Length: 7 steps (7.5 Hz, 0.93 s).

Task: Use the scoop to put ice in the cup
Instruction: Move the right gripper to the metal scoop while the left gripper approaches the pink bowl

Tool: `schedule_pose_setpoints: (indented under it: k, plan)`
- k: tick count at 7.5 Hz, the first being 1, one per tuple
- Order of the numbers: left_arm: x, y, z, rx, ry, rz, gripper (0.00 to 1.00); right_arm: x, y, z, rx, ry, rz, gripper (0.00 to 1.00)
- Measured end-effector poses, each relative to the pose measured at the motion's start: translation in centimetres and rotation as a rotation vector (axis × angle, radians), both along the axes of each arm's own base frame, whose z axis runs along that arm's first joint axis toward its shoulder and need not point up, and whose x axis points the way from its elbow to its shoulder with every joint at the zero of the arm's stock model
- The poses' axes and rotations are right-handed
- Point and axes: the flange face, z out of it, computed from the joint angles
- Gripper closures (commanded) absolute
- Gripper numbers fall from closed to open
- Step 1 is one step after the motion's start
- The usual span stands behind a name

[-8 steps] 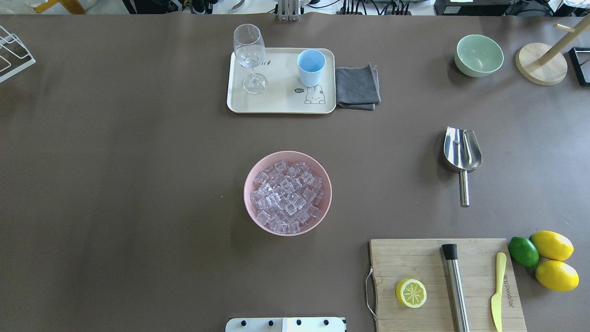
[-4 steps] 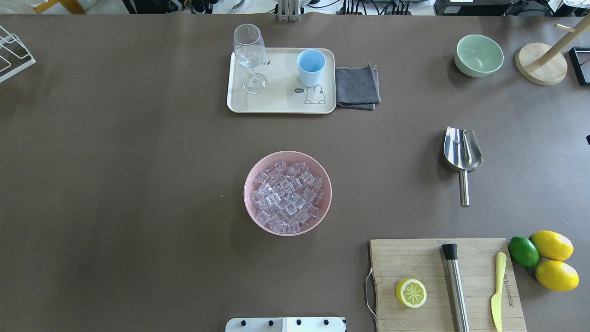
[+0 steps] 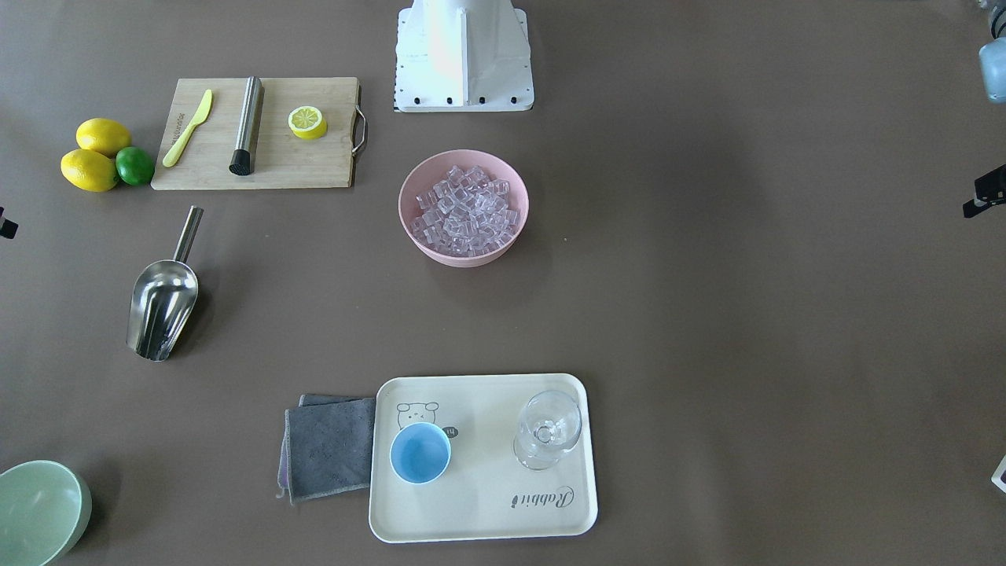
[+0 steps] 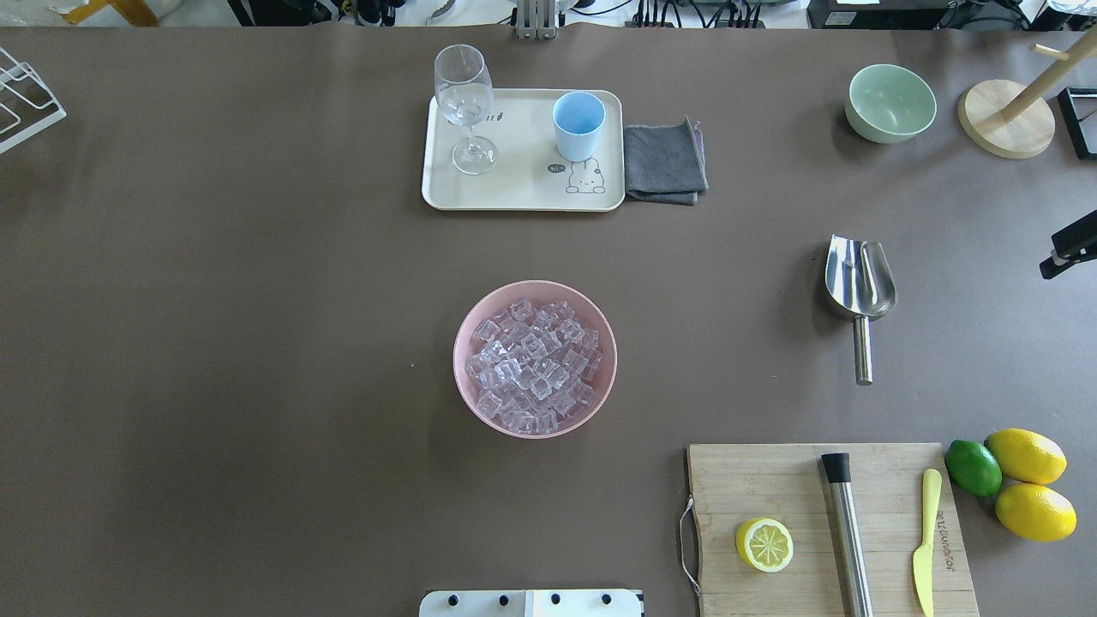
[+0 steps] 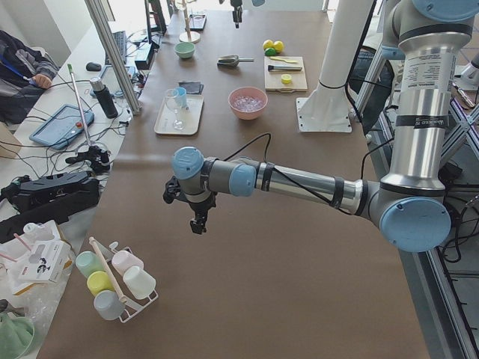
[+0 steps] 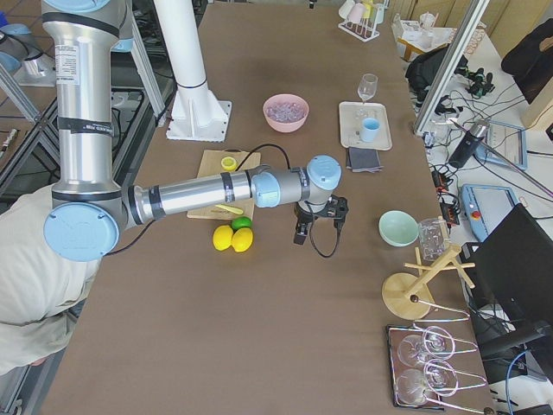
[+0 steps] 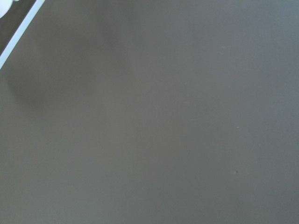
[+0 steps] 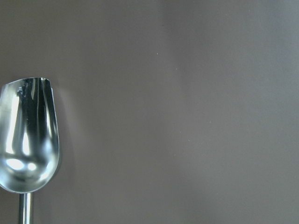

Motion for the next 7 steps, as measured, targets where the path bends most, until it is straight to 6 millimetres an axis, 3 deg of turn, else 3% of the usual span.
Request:
schedule_pose_setpoints:
  k: [3, 5, 7]
  plan:
    - [6.5, -1.0, -5.6, 0.099, 0.119, 0.121, 0.02, -3.9, 1.5, -1.3, -0.038, -0.024, 0.087, 0.00]
    - [10.4, -0.8, -7.5, 0.223, 0.188, 0.200, 0.02, -6.0, 2.2, -2.8, -0.069, -0.029, 0.101, 0.00]
    - [13.5, -0.9, -9.4, 0.247, 0.216, 0.222, 0.02, -9.4, 3.2, -4.6, -0.064, -0.025, 0.066, 0.00]
